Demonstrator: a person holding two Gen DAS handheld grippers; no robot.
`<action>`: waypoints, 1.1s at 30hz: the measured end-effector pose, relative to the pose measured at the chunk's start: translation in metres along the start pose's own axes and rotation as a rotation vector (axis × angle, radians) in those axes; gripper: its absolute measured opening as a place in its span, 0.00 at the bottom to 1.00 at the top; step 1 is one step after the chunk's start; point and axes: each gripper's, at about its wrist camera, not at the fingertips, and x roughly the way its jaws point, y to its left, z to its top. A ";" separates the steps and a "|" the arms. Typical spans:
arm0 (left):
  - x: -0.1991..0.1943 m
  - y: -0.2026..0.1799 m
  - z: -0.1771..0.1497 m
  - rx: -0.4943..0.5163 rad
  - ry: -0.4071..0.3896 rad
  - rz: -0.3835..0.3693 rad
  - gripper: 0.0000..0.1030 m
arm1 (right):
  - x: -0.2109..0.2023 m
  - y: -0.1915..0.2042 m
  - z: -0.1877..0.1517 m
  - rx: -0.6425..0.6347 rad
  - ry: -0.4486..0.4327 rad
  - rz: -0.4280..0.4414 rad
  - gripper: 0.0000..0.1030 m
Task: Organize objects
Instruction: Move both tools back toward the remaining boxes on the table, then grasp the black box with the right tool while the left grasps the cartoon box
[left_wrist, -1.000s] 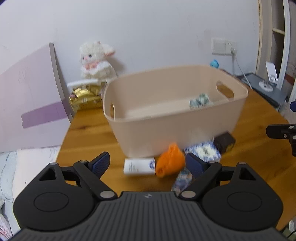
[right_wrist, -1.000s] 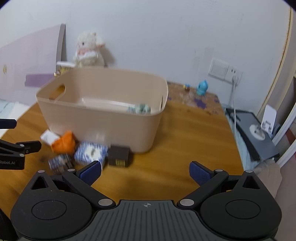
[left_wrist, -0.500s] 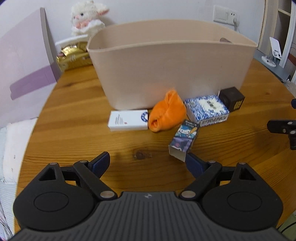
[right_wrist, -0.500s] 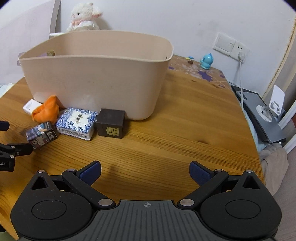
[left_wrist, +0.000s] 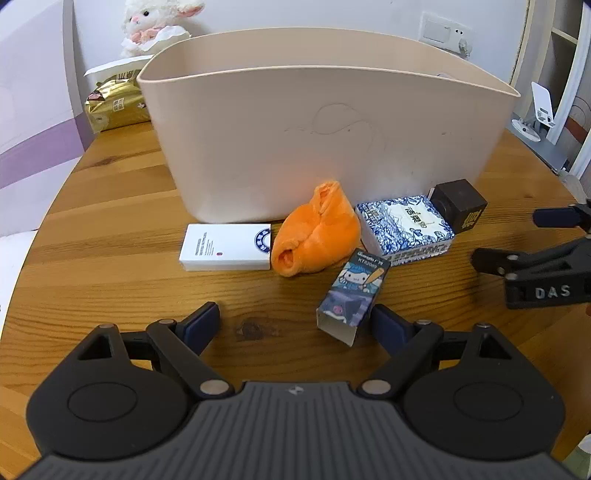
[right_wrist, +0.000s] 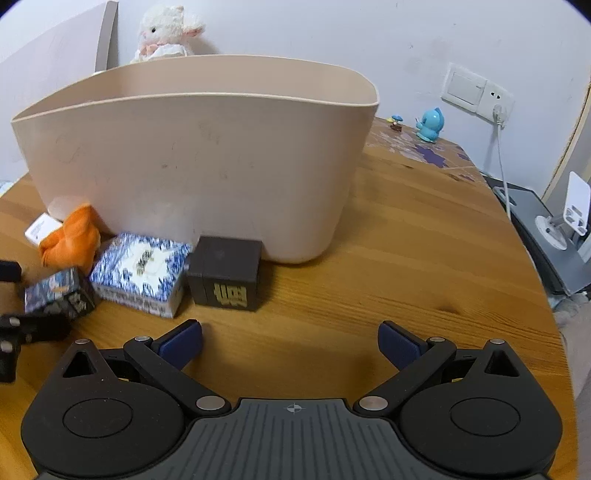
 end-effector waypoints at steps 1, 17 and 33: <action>0.000 -0.001 0.001 0.002 -0.001 -0.003 0.86 | 0.001 0.001 0.001 0.003 -0.004 0.003 1.00; 0.003 -0.008 0.007 0.053 -0.037 -0.056 0.61 | 0.013 0.007 0.020 0.046 -0.024 0.078 0.64; -0.006 -0.007 -0.003 0.073 -0.046 -0.108 0.24 | -0.016 0.004 0.001 0.064 -0.037 0.085 0.40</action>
